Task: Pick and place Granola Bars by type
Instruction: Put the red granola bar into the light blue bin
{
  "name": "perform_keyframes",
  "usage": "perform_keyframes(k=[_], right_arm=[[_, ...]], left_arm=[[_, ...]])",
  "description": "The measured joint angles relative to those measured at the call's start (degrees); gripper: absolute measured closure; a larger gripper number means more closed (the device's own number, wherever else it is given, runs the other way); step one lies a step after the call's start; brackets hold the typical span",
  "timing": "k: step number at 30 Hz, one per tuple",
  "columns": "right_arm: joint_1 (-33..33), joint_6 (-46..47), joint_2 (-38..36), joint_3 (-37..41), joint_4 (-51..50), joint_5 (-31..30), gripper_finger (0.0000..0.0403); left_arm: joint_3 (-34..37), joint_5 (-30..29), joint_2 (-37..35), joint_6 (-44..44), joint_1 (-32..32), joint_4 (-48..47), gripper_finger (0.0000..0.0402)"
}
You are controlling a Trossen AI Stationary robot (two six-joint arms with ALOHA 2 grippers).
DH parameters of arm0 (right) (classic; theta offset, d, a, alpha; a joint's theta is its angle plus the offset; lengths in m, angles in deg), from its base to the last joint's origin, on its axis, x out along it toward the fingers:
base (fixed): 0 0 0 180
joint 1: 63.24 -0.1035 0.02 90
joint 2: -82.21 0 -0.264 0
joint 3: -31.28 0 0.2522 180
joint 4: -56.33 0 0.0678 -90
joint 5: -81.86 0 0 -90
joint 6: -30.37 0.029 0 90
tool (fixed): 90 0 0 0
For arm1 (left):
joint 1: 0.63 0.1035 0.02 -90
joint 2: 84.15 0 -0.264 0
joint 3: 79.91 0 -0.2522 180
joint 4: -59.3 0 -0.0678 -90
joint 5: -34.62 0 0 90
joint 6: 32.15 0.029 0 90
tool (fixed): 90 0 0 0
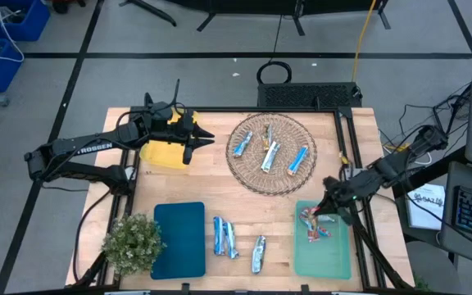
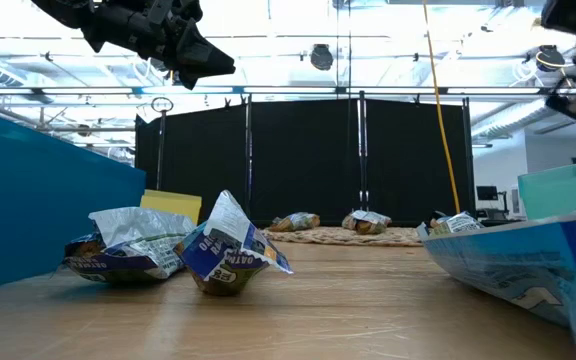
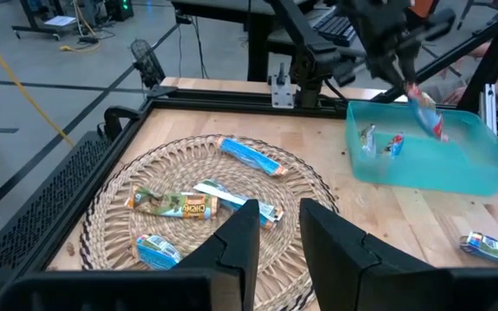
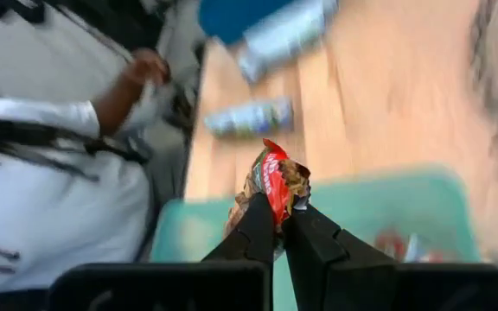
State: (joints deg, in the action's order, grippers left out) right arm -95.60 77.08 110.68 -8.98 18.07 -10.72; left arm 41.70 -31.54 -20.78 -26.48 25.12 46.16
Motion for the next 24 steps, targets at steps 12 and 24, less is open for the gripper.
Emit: perform_keyframes(k=[12,24], right_arm=[[-3.52,13.97,10.78,0.00,-0.61,4.40,0.0397],[-4.13,15.64,11.47,0.00,-1.08,4.11,0.0397]], left_arm=[[0.00,0.02,0.02,-0.04,0.00,0.03,0.0309],[0.00,0.02,0.02,-0.09,0.00,0.02,0.0309]])
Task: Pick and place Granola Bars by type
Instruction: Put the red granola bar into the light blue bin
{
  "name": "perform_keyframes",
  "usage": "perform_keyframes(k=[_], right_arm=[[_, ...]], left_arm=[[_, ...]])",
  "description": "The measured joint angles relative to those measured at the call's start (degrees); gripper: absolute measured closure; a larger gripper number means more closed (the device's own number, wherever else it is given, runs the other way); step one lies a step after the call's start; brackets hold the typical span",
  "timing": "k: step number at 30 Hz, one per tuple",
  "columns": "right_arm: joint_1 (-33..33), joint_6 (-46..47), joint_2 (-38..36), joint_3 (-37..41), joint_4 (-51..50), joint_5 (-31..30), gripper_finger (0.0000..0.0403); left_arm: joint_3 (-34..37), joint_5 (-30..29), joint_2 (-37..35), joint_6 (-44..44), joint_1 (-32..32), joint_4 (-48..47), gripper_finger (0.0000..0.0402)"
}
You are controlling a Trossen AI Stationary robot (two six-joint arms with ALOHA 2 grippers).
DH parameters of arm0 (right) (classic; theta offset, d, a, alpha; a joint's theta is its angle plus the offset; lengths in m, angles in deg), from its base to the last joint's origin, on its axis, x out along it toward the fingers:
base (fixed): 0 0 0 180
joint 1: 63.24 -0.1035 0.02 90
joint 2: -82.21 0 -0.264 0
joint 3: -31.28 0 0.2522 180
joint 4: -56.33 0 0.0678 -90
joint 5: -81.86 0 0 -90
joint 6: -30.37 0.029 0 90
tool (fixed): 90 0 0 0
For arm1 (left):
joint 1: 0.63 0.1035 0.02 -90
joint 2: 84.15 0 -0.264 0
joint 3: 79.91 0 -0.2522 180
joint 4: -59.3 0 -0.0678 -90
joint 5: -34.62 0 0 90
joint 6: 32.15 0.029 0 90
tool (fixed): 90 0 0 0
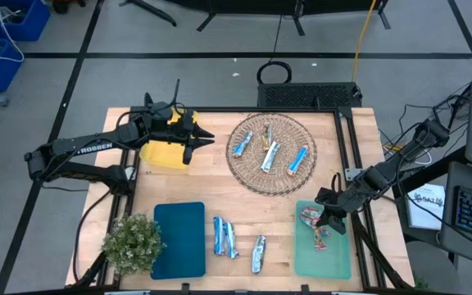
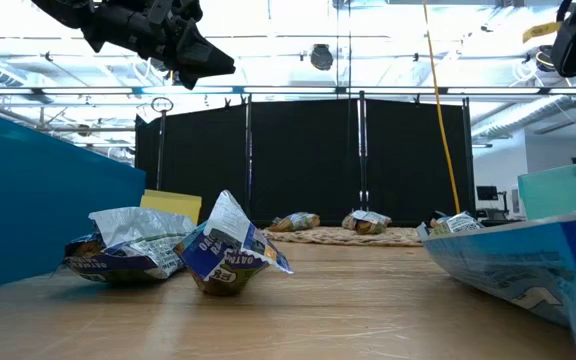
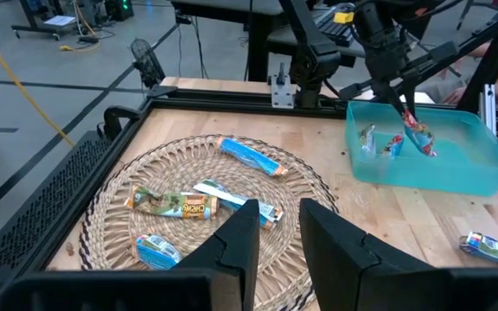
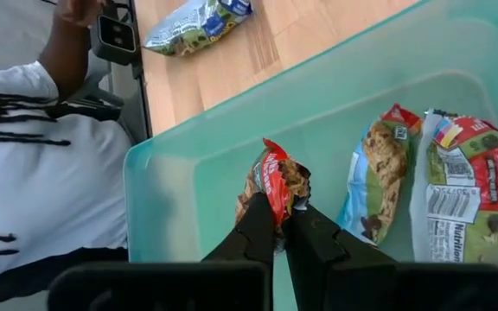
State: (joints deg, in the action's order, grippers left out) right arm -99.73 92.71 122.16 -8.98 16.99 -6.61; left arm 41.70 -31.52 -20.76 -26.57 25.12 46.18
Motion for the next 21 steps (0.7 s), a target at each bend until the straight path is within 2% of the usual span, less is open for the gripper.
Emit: perform_keyframes(k=[21], right_arm=[[0.00,-0.02,8.82,0.00,0.68,-1.50,0.0397]], left_arm=[[0.00,0.00,0.00,0.08,0.00,0.00,0.0309]])
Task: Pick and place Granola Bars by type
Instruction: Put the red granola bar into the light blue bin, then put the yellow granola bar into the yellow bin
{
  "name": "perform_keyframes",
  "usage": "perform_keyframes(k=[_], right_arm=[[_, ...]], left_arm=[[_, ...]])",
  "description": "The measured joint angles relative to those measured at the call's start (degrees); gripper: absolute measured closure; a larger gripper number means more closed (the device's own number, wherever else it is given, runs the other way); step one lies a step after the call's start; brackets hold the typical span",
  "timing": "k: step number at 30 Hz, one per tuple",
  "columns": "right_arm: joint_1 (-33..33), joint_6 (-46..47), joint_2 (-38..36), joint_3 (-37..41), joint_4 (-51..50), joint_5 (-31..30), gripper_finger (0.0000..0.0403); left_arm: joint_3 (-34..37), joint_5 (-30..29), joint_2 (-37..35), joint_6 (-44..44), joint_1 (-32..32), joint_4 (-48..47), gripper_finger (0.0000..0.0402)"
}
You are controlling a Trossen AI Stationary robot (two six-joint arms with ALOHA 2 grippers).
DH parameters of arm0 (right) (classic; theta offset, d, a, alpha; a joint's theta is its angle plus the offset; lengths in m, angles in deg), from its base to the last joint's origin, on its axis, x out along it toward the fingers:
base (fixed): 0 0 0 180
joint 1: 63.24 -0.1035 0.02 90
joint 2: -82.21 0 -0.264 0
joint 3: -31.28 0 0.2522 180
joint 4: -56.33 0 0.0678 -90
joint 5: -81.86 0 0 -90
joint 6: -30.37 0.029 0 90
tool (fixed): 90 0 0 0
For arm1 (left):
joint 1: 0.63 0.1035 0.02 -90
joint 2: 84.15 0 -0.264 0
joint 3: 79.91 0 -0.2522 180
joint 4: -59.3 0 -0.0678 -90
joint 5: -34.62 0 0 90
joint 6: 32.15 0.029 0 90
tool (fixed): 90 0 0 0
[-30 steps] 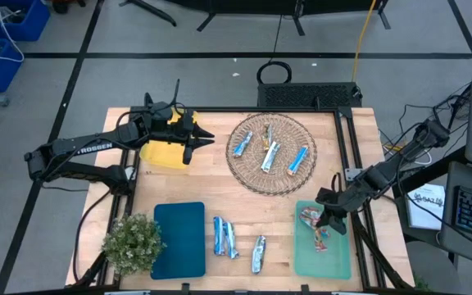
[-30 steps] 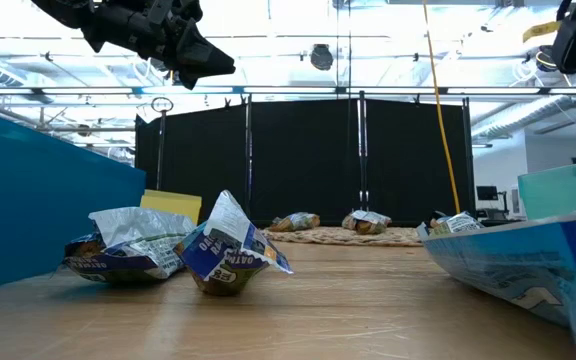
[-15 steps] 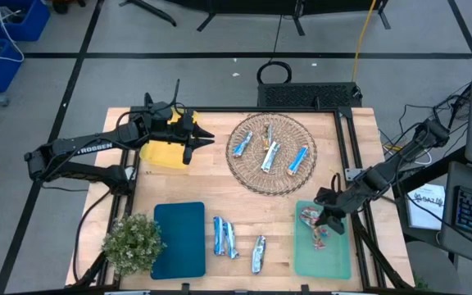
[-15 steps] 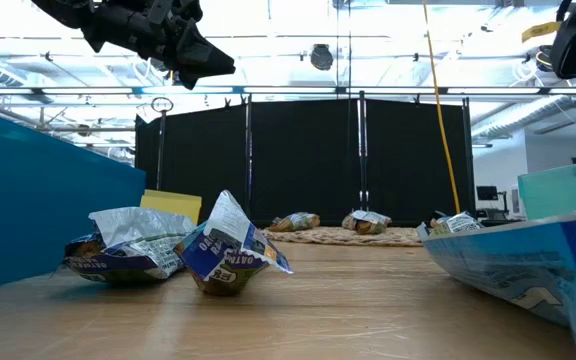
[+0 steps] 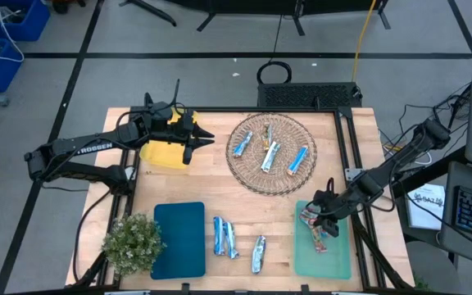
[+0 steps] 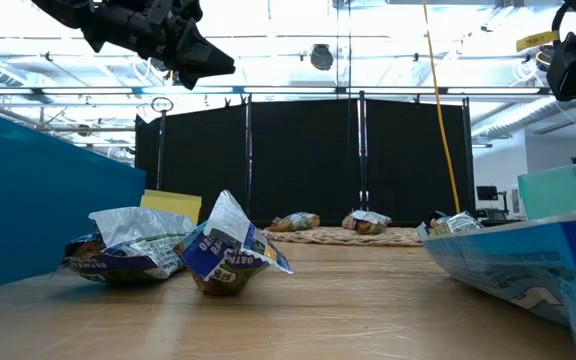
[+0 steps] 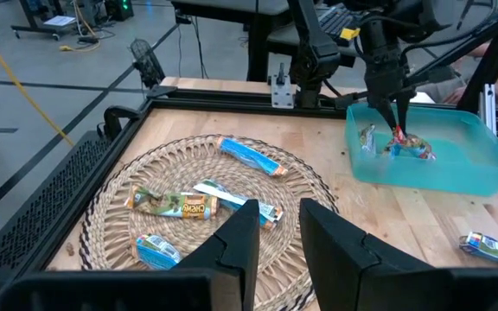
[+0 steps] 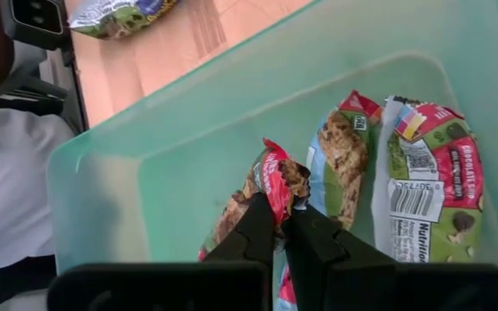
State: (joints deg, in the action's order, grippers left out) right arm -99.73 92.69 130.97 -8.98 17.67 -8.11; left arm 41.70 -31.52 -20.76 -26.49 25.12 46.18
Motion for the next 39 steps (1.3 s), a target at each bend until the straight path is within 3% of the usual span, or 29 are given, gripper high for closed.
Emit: perform_keyframes(k=[11,28,33,39], right_arm=[[0.00,0.00,0.56,0.02,0.25,0.02,0.0387],[0.02,-0.80,0.54,0.04,1.96,-0.24,0.0283],[0.15,-8.05,0.37,0.09,10.07,-2.42,0.0251],[1.23,-26.96,-2.22,0.09,22.83,-4.23,0.0243]], left_arm=[[0.00,0.00,0.00,0.01,0.00,0.00,0.0309],[0.00,0.00,0.00,0.00,-0.01,0.00,0.0309],[0.00,0.01,0.00,0.01,0.00,-0.01,0.0309],[0.00,0.02,0.00,0.20,0.00,1.92,0.0309]])
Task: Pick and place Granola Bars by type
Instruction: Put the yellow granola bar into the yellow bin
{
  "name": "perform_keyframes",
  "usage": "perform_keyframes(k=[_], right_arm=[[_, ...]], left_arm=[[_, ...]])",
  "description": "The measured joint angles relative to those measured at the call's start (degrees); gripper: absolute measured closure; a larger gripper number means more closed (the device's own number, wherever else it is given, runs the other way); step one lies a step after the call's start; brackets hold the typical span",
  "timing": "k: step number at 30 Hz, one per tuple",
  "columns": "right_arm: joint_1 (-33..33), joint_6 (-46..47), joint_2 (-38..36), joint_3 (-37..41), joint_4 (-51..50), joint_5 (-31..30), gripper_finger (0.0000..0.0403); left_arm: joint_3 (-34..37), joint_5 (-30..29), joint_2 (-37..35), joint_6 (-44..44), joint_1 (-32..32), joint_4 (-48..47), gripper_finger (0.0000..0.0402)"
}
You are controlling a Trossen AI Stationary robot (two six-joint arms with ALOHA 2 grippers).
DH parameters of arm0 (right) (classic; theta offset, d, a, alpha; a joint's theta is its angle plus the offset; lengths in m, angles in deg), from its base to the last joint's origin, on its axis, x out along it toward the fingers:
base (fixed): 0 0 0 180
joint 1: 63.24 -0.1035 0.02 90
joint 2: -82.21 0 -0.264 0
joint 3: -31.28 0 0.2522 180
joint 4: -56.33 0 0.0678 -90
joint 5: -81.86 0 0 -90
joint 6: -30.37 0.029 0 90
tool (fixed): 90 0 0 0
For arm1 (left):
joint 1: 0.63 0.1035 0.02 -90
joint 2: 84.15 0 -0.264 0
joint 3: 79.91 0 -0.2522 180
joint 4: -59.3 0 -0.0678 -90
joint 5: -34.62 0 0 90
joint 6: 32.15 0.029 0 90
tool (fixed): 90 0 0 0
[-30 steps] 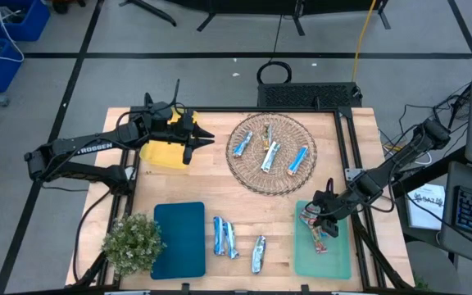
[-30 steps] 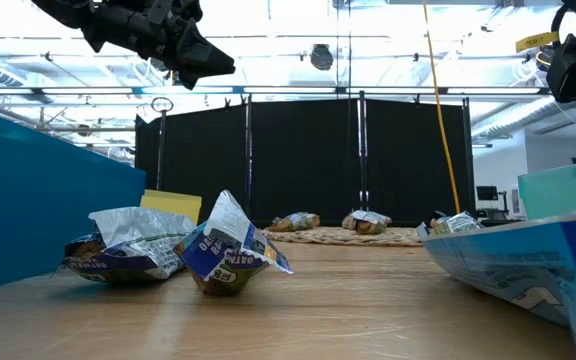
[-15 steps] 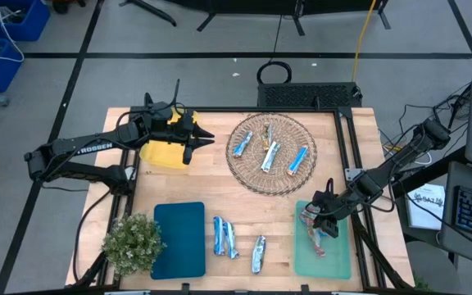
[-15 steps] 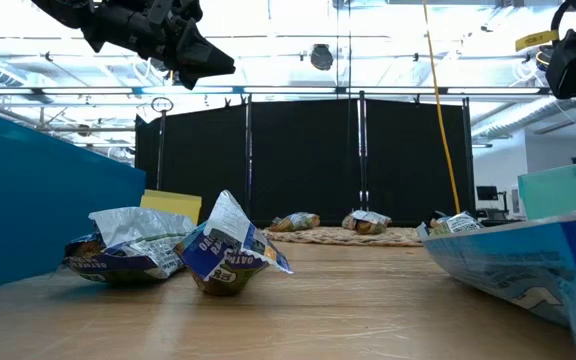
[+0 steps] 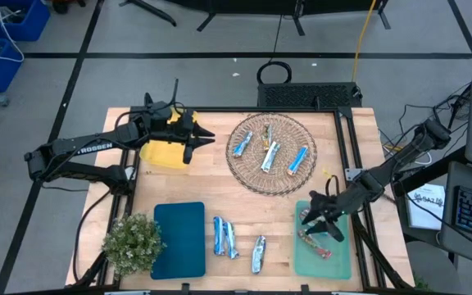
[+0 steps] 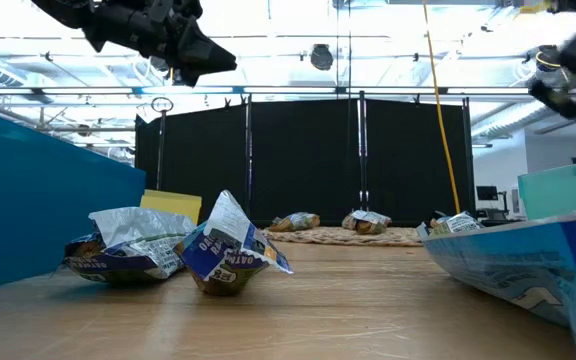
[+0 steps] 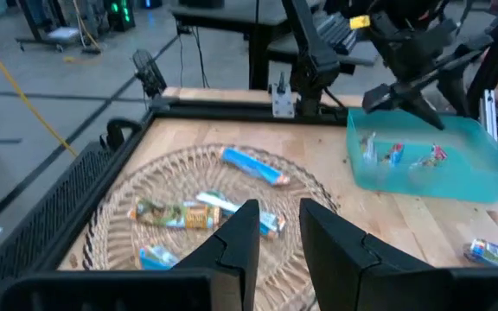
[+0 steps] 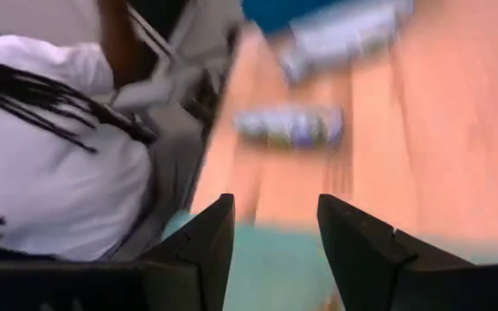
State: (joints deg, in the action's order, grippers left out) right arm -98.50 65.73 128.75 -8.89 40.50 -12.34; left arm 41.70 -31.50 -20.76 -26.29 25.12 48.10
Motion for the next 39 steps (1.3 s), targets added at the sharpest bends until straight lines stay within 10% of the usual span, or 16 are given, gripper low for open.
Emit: perform_keyframes(k=[9,20,30,39], right_arm=[[12.99,-23.00,-8.31,0.00,1.84,-22.94,0.0256],[36.48,-26.72,-8.74,-0.02,3.62,-5.75,0.0258],[42.72,-27.52,-8.45,-0.04,3.96,-0.10,0.0259],[45.81,-27.17,-6.70,-0.07,3.98,0.01,0.0259]], left_arm=[[0.00,0.03,0.02,-6.42,0.00,1.95,0.0309],[3.89,21.02,-0.23,6.26,4.80,1.68,0.0309],[27.46,19.08,-14.08,-9.31,17.79,29.76,0.0309],[41.52,12.44,-31.24,-15.19,19.69,34.87,0.0309]])
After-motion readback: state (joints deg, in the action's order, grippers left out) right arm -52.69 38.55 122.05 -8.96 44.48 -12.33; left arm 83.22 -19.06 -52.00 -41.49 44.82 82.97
